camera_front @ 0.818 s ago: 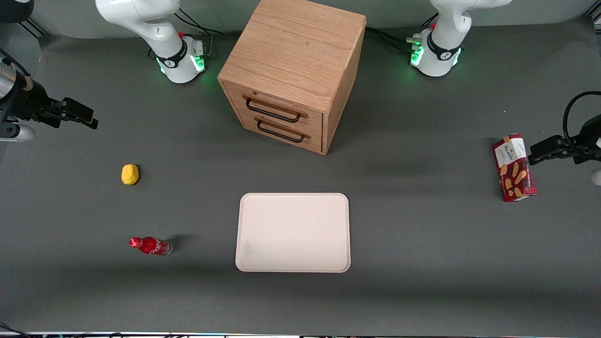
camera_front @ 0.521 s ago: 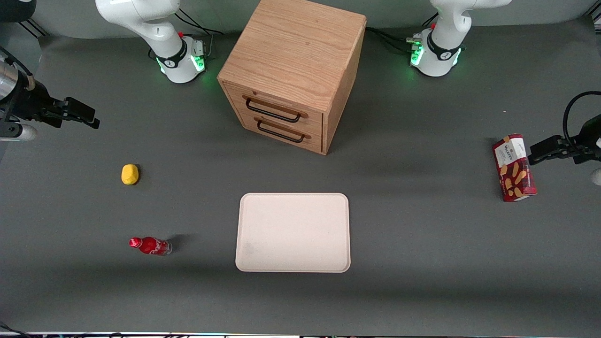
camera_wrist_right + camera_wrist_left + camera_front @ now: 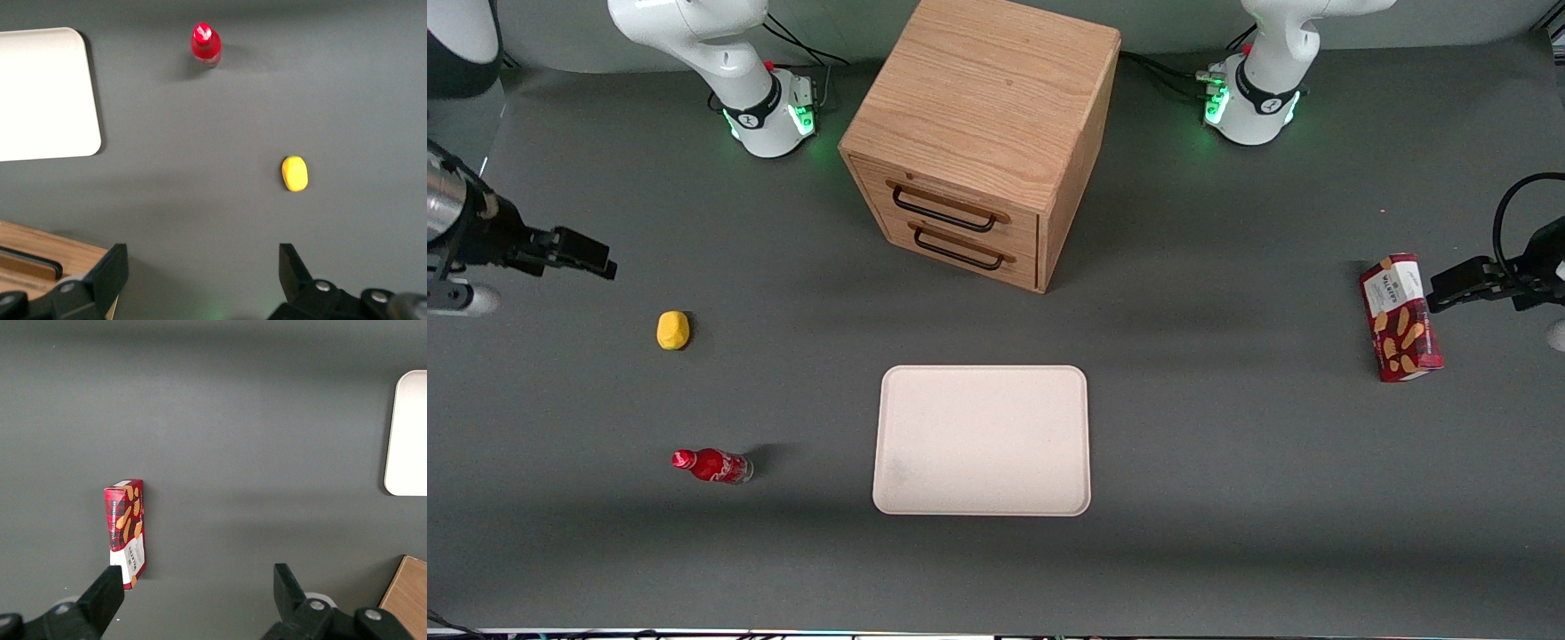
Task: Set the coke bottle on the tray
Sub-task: 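Move the right gripper down toward the red bottle lying on the table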
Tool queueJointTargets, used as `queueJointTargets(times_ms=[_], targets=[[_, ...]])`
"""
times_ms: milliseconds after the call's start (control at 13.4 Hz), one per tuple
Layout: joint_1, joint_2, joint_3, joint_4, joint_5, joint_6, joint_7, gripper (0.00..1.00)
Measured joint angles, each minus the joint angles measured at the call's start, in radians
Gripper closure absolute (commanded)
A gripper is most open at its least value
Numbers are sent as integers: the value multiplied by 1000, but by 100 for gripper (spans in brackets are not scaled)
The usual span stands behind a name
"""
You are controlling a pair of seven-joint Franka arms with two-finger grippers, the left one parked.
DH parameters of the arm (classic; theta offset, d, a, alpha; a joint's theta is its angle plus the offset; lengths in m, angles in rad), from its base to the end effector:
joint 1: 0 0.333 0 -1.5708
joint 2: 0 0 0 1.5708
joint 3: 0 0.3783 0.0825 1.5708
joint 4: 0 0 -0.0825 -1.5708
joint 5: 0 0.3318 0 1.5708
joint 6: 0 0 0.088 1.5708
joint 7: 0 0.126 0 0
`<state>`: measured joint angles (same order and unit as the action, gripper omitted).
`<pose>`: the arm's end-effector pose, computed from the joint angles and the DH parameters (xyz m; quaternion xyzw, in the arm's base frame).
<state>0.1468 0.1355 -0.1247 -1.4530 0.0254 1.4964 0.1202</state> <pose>0.5414 0.0211 0.6402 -0.9978 0.0484 0.0457 0.0010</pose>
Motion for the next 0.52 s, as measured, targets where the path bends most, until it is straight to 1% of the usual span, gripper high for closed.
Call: queueJointTargets(times_ms=[149,521], targets=[[-2,89,2,65,1,19,0,0],[-11,270,2,127,2,177,-11,0]])
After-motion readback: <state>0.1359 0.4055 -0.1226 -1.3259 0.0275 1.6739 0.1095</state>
